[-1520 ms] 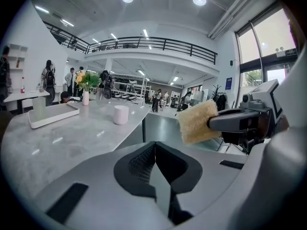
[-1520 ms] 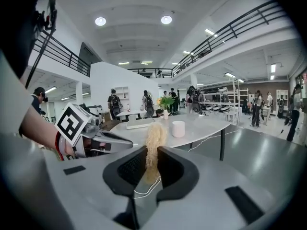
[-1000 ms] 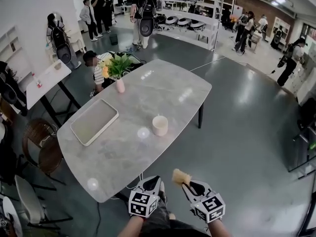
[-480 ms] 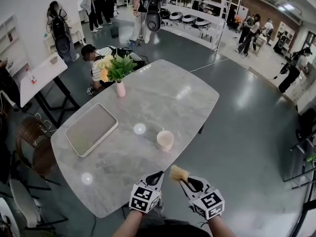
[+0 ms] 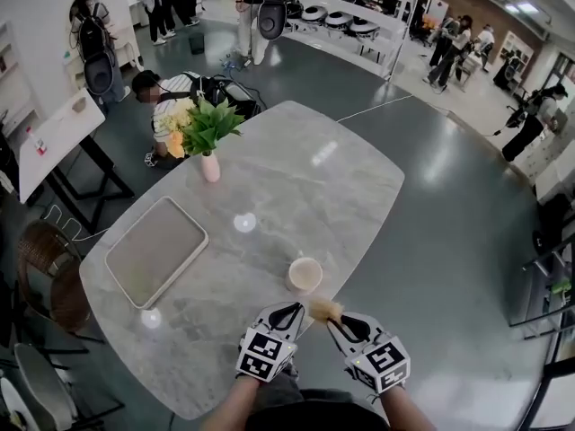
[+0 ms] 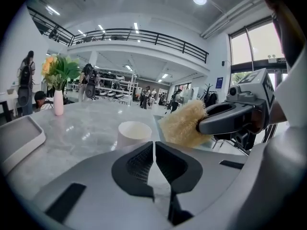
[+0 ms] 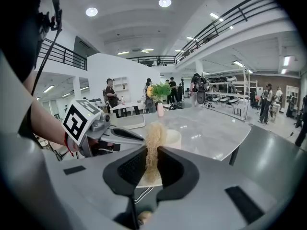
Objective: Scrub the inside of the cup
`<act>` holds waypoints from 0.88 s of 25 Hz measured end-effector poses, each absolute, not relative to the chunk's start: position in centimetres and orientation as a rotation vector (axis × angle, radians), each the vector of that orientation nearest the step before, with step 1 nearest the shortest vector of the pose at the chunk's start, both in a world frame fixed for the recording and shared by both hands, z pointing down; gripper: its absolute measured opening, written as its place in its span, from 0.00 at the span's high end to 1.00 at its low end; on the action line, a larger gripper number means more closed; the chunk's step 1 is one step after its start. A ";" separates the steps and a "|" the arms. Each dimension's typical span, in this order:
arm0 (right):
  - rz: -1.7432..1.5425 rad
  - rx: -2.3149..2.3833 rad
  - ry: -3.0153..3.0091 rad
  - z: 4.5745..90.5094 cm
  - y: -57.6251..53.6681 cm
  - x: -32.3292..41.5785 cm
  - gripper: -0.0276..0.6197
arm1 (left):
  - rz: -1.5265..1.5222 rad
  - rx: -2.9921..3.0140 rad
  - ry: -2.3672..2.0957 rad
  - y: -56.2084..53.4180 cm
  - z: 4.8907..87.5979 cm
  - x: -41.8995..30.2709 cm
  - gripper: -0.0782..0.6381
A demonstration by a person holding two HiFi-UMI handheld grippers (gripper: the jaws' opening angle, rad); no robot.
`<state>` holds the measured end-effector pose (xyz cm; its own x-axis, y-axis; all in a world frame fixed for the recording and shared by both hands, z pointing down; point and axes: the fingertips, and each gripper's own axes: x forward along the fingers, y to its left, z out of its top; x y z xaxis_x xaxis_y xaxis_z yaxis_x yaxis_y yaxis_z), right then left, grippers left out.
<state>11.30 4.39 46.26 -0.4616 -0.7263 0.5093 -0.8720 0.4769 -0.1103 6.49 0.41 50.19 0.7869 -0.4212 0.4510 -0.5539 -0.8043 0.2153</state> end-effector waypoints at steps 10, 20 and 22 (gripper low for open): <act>0.516 1.352 -2.306 46.2 0.7 12.5 0.86 | 0.689 2.670 -0.811 -3.7 52.3 4.8 0.54; 0.377 1.102 -2.341 46.1 -4.2 12.4 0.86 | 1.056 2.753 -0.687 -4.9 57.2 7.4 0.35; 0.315 0.968 -2.354 46.0 -4.7 12.0 0.86 | 1.053 2.746 -0.688 -5.3 57.6 7.7 0.34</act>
<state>12.04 -4.65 46.04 -0.5760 -0.5700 0.5859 -0.7039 0.7103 -0.0009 7.69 -5.34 57.59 0.6545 -0.3707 0.6589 -0.4549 -0.8892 -0.0484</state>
